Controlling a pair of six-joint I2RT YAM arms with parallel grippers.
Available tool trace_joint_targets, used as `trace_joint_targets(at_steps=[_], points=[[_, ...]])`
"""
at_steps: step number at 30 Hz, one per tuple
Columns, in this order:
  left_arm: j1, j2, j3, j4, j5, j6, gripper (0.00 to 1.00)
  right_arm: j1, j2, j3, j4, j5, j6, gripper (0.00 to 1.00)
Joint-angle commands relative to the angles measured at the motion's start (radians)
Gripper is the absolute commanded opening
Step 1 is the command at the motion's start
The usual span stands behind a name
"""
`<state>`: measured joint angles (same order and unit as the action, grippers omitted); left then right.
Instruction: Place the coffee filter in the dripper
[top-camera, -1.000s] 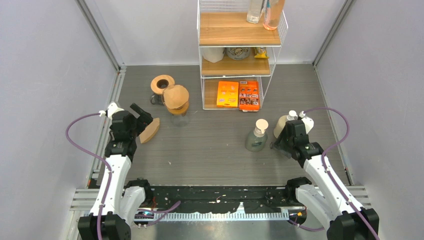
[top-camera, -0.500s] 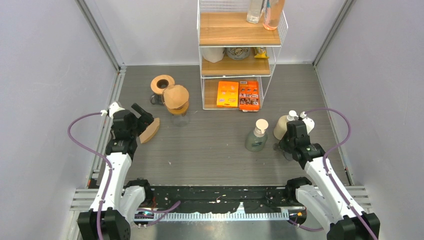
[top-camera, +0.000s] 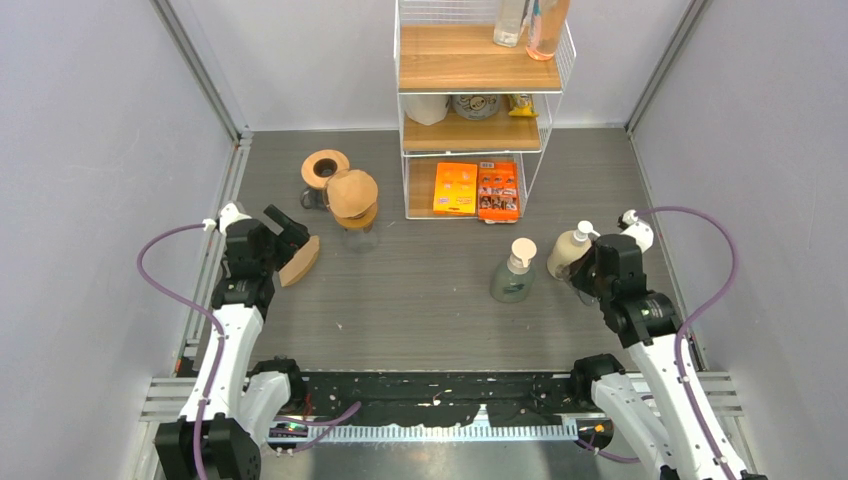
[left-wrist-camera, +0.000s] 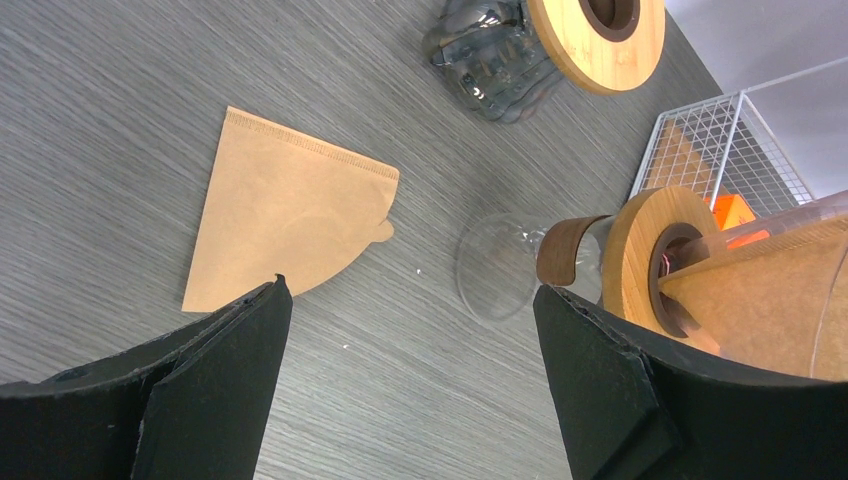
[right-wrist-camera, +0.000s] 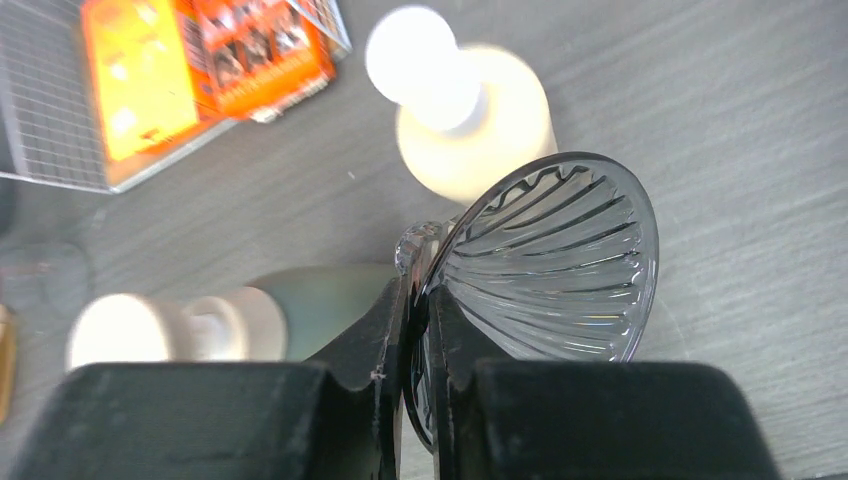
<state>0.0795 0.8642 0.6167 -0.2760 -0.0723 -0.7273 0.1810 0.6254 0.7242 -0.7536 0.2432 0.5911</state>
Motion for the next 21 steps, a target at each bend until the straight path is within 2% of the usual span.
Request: trace_joint_targets(at_steps=[1, 9, 14, 17, 19, 21], points=[[-0.001, 0.012, 0.017, 0.043, 0.005, -0.004, 0.99, -0.004, -0.024, 0.158, 0.034, 0.032, -0.035, 0.07], [0.0, 0.015, 0.028, 0.028, 0.016, 0.0, 0.99, -0.004, -0.008, 0.236, 0.285, -0.067, -0.126, 0.05], [0.0, 0.013, 0.034, 0.024, 0.03, 0.004, 0.99, 0.006, 0.084, 0.282, 0.504, -0.109, -0.155, 0.05], [-0.001, 0.004, 0.053, 0.001, 0.048, 0.015, 0.99, 0.071, 0.151, 0.311, 0.647, -0.167, -0.208, 0.05], [0.0, -0.01, 0.061, -0.006, 0.066, 0.019, 0.99, 0.163, 0.21, 0.349, 0.69, -0.18, -0.329, 0.05], [0.0, -0.034, 0.064, -0.013, 0.096, 0.023, 0.99, 0.281, 0.268, 0.393, 0.701, -0.182, -0.517, 0.05]])
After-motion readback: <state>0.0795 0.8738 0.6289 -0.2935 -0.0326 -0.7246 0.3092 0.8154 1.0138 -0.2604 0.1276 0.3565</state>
